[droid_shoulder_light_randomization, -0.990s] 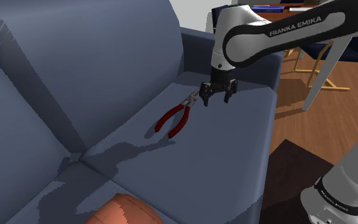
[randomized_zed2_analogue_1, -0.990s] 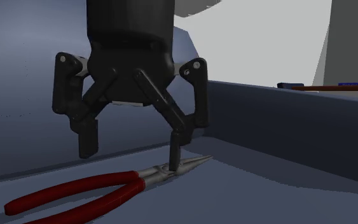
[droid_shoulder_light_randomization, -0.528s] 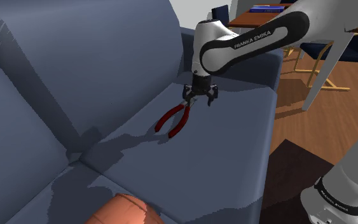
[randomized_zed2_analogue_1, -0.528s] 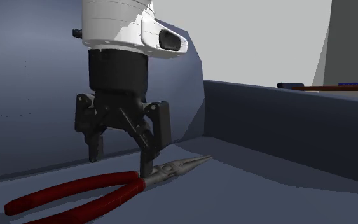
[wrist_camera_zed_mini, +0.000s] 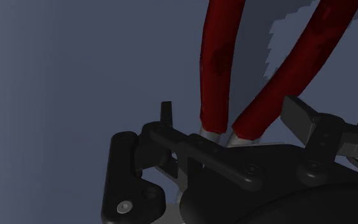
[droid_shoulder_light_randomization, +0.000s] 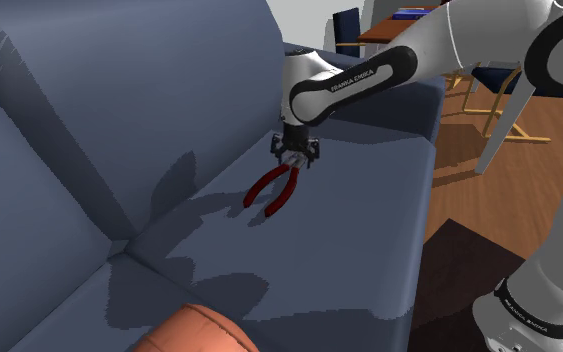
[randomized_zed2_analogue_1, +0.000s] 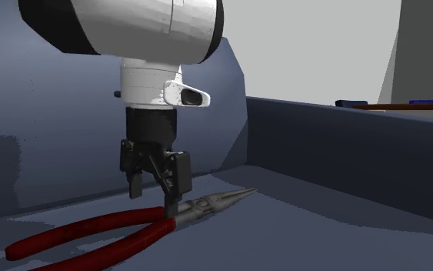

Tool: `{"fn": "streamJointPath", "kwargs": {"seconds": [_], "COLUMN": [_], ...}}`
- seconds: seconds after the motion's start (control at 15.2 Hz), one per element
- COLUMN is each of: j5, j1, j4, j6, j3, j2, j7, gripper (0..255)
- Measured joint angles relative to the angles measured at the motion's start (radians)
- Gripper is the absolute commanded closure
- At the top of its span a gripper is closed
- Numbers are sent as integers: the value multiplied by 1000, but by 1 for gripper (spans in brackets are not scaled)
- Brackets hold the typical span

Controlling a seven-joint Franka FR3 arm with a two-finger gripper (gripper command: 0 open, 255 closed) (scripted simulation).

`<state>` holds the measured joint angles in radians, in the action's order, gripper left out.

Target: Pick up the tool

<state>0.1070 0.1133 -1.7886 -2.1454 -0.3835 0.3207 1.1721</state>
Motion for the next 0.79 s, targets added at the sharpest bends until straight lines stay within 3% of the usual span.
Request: {"fn": "streamJointPath", "kwargs": {"seconds": [0.46,0.53,0.79], "j5": [25,26,28], "j1": [-10,-11,-14], "j4": [-20,-23,-16], "j6": [-71,-75,-84], "j3": [13,13,12], "j2": [54,55,56], "j7": [26,27,30], "gripper": [0,255,255]}}
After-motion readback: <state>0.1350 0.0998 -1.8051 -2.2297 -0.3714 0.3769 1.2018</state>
